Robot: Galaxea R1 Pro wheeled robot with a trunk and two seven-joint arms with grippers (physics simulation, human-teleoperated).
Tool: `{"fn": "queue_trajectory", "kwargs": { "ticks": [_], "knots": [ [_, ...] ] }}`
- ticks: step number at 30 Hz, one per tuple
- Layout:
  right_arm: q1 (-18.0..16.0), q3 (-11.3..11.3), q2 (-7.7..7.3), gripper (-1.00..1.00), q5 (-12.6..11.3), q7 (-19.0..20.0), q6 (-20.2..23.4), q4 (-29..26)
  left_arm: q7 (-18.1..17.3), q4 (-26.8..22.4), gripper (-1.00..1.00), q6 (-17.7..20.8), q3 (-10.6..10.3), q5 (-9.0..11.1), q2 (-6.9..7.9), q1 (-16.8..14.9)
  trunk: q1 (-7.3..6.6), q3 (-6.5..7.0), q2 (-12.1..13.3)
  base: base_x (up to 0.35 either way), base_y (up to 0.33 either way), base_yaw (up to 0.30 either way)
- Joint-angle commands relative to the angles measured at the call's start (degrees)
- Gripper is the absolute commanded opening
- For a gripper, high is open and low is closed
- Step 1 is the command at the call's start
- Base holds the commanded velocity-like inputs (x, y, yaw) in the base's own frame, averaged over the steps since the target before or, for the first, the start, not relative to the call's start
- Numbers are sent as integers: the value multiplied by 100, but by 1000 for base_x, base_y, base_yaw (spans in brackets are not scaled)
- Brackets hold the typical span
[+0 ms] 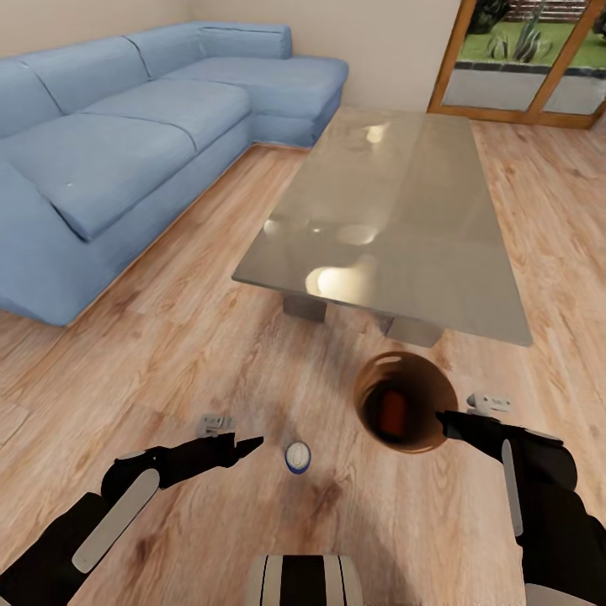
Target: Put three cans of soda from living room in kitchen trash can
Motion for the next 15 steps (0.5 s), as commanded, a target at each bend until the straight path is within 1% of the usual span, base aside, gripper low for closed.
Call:
{"fn": "queue_trajectory", "kwargs": {
  "ticks": [1,5,11,15],
  "knots": [
    [-2,5,0,-100,-153,12,31,-3,0,0,100,0,0,0,1,0,-1,1,0,0,0,-294],
    [-2,-2,0,-100,-153,12,42,-3,0,0,100,0,0,0,1,0,-1,1,0,0,0,-273],
    [-2,3,0,-100,-153,12,23,-3,0,0,100,0,0,0,-2,0,-1,-5,0,0,0,-87],
    [-2,4,0,-100,-153,12,7,-3,0,0,100,0,0,0,1,0,-1,-21,0,0,0,-210]
  ]
}}
